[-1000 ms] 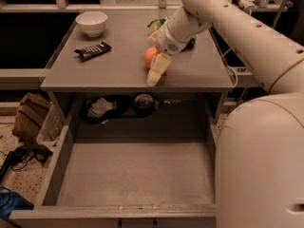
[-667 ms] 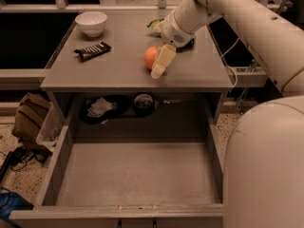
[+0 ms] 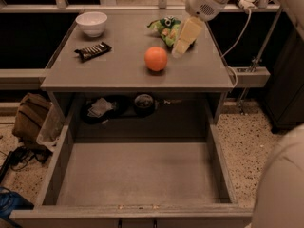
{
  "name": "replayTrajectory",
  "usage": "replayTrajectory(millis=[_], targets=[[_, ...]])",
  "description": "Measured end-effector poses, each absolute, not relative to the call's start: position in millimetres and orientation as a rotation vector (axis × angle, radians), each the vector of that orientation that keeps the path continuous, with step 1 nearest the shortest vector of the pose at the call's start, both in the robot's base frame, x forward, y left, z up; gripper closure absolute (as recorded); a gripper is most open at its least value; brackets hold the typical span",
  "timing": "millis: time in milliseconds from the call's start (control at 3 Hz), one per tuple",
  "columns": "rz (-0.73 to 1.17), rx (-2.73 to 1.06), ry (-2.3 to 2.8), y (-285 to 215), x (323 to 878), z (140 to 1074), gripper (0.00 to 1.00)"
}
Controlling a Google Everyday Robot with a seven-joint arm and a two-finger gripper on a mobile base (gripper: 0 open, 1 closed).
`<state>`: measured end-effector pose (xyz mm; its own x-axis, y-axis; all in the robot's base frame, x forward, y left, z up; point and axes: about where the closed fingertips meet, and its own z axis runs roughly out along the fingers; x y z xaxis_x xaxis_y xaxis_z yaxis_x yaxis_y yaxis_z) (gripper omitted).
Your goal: Pick orange from top drawer and place on counter
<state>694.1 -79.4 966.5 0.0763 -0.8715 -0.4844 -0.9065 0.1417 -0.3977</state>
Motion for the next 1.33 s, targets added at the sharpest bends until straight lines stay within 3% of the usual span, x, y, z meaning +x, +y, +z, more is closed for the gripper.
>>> replayTrajectory(millis=[667, 1333], targets=[[-0.220, -1.486, 1.780, -188, 579, 1107, 0.00], [-0.339, -1.242, 1.790, -271, 476, 1128, 0.00]])
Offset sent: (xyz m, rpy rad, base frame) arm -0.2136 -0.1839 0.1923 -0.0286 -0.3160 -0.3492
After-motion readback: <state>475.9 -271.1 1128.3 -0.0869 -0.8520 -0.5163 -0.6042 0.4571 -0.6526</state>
